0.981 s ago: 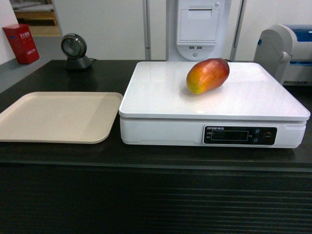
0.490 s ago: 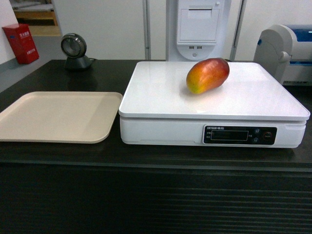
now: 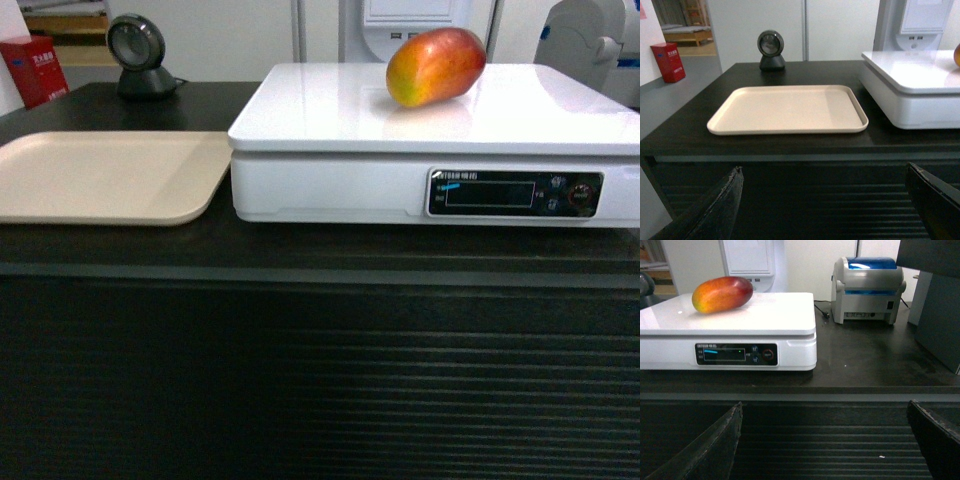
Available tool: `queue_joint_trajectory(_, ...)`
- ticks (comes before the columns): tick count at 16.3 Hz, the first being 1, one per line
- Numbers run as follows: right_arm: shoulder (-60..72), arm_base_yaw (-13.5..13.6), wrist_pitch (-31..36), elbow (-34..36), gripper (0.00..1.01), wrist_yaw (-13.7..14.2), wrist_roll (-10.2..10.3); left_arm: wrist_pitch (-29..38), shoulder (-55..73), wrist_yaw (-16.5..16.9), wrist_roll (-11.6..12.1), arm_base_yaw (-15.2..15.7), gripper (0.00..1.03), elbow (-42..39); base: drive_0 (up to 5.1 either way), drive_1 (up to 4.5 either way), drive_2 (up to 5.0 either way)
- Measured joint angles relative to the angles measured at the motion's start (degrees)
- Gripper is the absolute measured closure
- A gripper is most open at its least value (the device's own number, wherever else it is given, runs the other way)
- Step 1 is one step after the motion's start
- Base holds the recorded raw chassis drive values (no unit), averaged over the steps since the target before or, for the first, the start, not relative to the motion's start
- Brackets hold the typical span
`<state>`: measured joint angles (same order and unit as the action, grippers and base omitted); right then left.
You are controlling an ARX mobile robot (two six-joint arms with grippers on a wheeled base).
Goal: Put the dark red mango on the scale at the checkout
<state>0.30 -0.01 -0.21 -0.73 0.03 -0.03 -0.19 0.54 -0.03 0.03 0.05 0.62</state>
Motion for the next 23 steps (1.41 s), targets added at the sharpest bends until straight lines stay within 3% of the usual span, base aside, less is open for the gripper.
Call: queue_joint_trajectory(23,0.00,0.00,-0.11,0.00,0.03,0.00,-0.02,-0.15,0.00,0.02,0.00,-0.02,0.05,-0.02,0.0,0.00,0.0)
